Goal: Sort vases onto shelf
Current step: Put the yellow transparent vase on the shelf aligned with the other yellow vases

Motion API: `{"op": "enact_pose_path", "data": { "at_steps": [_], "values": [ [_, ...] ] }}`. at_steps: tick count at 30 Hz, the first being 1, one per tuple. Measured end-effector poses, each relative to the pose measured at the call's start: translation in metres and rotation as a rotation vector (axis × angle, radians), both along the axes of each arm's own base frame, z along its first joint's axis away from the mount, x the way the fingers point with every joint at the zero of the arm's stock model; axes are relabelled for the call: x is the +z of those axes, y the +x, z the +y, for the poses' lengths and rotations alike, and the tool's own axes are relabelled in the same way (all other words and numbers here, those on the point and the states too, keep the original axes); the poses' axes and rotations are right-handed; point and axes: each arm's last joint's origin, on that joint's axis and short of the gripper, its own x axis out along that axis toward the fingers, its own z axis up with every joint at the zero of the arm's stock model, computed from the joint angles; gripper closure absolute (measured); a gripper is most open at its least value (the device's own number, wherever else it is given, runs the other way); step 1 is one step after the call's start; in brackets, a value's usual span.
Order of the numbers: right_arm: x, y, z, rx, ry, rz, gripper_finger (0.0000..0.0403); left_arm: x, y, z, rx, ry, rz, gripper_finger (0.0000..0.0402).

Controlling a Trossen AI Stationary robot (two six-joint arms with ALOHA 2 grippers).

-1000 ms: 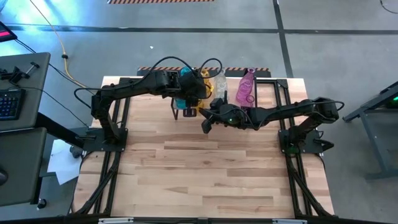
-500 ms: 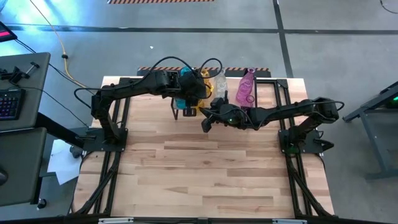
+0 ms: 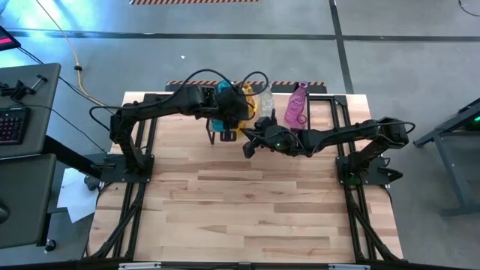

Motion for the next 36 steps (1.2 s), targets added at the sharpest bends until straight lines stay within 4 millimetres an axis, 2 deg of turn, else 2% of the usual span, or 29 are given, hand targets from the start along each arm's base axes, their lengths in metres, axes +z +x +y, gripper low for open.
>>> {"op": "enact_pose_path", "data": {
  "at_steps": [9,25,36],
  "values": [
    [0.0,0.0,-0.007,-0.021,-0.002,0.001,0.0403,0.0,0.0,-0.001,0.003,0.027,0.004,0.0277],
    [0.0,0.0,-0.004,-0.022,0.001,-0.003,0.0403,0.002,0.002,0.0,0.009,0.067,-0.009,0.0277],
    [0.03,0.004,-0.002,-0.003,-0.07,0.07,0.0403,0.002,0.002,0.001,0.018,0.08,-0.005,0.0277]
  ]
}}
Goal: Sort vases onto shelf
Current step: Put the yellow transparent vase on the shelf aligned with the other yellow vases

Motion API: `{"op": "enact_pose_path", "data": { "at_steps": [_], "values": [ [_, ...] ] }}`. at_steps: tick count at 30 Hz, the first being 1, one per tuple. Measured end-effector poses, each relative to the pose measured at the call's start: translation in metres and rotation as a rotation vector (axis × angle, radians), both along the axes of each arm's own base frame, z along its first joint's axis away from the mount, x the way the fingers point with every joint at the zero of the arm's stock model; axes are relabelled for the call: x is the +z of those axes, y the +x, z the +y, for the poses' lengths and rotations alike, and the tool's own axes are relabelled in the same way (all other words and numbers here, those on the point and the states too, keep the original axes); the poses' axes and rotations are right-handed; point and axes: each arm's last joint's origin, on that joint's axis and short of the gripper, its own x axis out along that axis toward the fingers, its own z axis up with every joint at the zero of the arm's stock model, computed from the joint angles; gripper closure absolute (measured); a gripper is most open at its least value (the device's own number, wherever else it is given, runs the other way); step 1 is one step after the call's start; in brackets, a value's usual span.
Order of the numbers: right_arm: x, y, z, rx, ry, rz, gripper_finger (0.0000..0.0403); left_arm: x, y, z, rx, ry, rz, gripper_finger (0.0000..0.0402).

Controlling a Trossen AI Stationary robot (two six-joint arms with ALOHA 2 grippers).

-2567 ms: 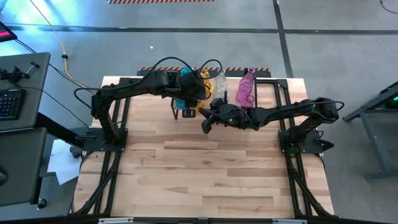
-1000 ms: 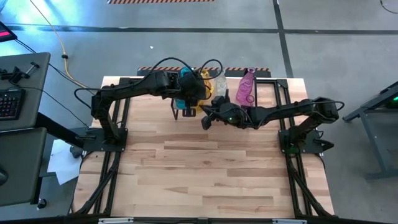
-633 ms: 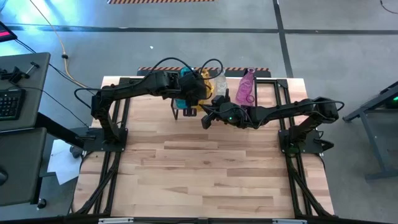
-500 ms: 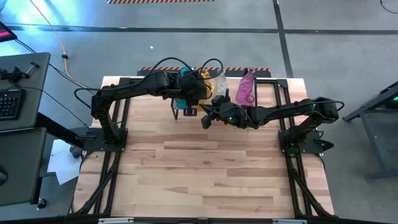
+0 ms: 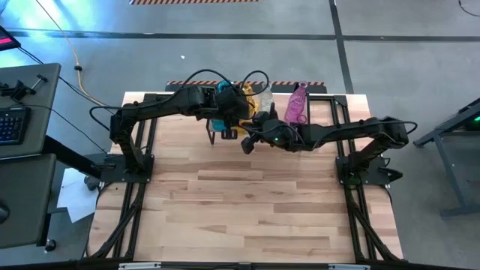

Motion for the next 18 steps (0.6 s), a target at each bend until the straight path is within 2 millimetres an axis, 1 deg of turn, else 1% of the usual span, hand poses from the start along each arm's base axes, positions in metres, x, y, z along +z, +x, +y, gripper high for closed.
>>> {"op": "enact_pose_path", "data": {
  "at_steps": [4,8,14,18],
  "values": [
    [0.002,0.0,0.002,0.007,-0.003,0.011,0.0403,0.0,0.0,0.0,0.011,0.015,0.003,0.0277],
    [-0.001,-0.001,0.007,0.014,0.012,0.033,0.0403,0.001,-0.002,0.0,0.016,0.013,0.002,0.0277],
    [-0.002,-0.002,0.012,0.004,0.013,0.035,0.0403,0.011,-0.009,-0.002,0.021,0.027,-0.026,0.0277],
    [-0.002,-0.002,0.014,0.006,0.02,0.03,0.0403,0.021,-0.017,-0.004,0.037,0.023,-0.065,0.0277]
  ]
}}
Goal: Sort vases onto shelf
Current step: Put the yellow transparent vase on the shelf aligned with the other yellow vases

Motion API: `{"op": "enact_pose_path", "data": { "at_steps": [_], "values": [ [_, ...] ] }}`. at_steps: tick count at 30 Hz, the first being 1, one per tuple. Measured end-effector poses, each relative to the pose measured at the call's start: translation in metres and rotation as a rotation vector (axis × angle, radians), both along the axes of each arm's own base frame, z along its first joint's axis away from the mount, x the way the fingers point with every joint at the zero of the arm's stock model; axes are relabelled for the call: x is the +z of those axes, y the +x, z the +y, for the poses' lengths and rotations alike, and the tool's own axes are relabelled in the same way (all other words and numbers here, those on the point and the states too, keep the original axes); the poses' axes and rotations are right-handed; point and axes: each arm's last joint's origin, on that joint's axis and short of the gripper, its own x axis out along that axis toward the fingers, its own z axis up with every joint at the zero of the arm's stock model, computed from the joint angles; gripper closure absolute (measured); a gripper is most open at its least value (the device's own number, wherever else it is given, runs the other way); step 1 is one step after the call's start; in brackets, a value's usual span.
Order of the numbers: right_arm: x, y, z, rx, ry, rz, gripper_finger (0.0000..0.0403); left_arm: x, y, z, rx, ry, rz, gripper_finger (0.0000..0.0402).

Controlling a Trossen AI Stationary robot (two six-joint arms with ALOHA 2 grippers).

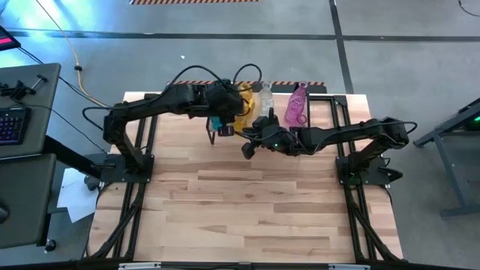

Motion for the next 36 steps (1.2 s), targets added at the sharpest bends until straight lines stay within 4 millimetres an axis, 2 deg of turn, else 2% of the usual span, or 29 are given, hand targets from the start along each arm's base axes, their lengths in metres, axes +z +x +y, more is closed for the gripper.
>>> {"op": "enact_pose_path", "data": {
  "at_steps": [6,12,18,24,30,36],
  "values": [
    [0.003,-0.001,0.01,0.02,0.02,-0.02,0.0403,0.01,-0.017,-0.012,0.009,-0.04,0.001,0.0277],
    [0.025,-0.009,0.023,0.059,0.014,-0.044,0.0403,0.028,-0.037,-0.028,0.0,-0.062,-0.051,0.0277],
    [0.07,-0.015,0.035,0.123,-0.046,0.002,0.0403,0.049,-0.062,-0.036,0.034,-0.111,-0.157,0.0277],
    [0.118,-0.032,0.044,0.135,-0.126,0.064,0.0403,0.067,-0.089,-0.04,0.055,-0.15,-0.231,0.0277],
    [0.142,-0.057,0.053,0.109,-0.142,0.162,0.0403,0.055,-0.108,-0.049,0.069,-0.241,-0.205,0.0277],
    [0.142,-0.081,0.068,0.057,-0.088,0.261,0.0403,0.022,-0.115,-0.07,0.066,-0.311,-0.146,0.0277]
  ]
}}
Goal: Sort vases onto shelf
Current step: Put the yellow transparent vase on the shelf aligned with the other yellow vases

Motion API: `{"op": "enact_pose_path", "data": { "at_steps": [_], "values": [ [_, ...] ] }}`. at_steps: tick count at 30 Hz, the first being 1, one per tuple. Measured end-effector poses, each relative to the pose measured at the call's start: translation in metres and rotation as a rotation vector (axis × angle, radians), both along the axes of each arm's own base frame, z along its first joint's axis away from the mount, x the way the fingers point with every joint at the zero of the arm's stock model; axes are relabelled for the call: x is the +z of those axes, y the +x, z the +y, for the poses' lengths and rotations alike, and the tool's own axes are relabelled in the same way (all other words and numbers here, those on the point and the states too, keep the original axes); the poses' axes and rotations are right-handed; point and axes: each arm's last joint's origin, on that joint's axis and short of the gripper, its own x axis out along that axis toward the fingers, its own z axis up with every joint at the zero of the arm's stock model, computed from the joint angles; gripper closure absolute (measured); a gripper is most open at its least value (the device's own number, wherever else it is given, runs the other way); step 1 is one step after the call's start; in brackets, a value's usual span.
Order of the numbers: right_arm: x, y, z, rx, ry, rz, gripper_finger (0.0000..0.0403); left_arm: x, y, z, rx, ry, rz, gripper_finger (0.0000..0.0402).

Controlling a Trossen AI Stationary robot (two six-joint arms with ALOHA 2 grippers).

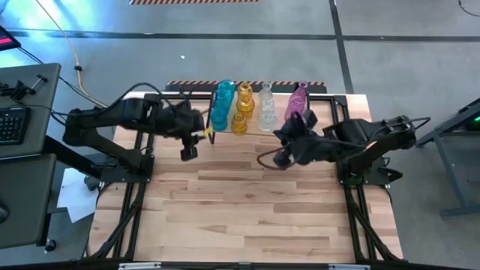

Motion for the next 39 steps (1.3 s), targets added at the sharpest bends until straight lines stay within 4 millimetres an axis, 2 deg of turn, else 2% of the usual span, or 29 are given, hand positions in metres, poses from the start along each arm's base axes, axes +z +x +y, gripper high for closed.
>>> {"op": "enact_pose_path", "data": {
  "at_steps": [6,9,13,19,23,27,32,35,39],
  "values": [
    [-0.006,-0.02,0.017,-0.063,0.057,0.021,0.0403,-0.03,-0.001,-0.016,0.017,-0.069,-0.052,0.0277],
    [-0.006,-0.026,0.025,-0.098,0.049,-0.015,0.0403,-0.048,0.006,-0.02,0.042,-0.088,-0.082,0.0277],
    [-0.004,-0.034,0.035,-0.135,0.002,-0.086,0.0403,-0.074,0.02,-0.026,0.071,-0.053,-0.128,0.0277],
    [-0.005,-0.05,0.041,-0.192,-0.029,-0.123,0.0403,-0.105,0.027,-0.027,0.236,0.047,-0.235,0.0285],
    [-0.006,-0.059,0.045,-0.22,-0.034,-0.163,0.0403,-0.115,0.031,-0.029,0.343,0.043,-0.357,0.0303],
    [-0.004,-0.064,0.049,-0.204,-0.062,-0.195,0.0403,-0.125,0.034,-0.032,0.368,0.039,-0.44,0.0328],
    [0.001,-0.071,0.048,-0.194,-0.071,-0.217,0.0403,-0.135,0.035,-0.033,0.422,-0.018,-0.514,0.037],
    [0.005,-0.075,0.045,-0.195,-0.077,-0.235,0.0403,-0.14,0.034,-0.032,0.483,0.005,-0.55,0.0395],
    [0.008,-0.079,0.041,-0.195,-0.103,-0.248,0.0403,-0.142,0.034,-0.029,0.568,0.007,-0.619,0.0397]
  ]
}}
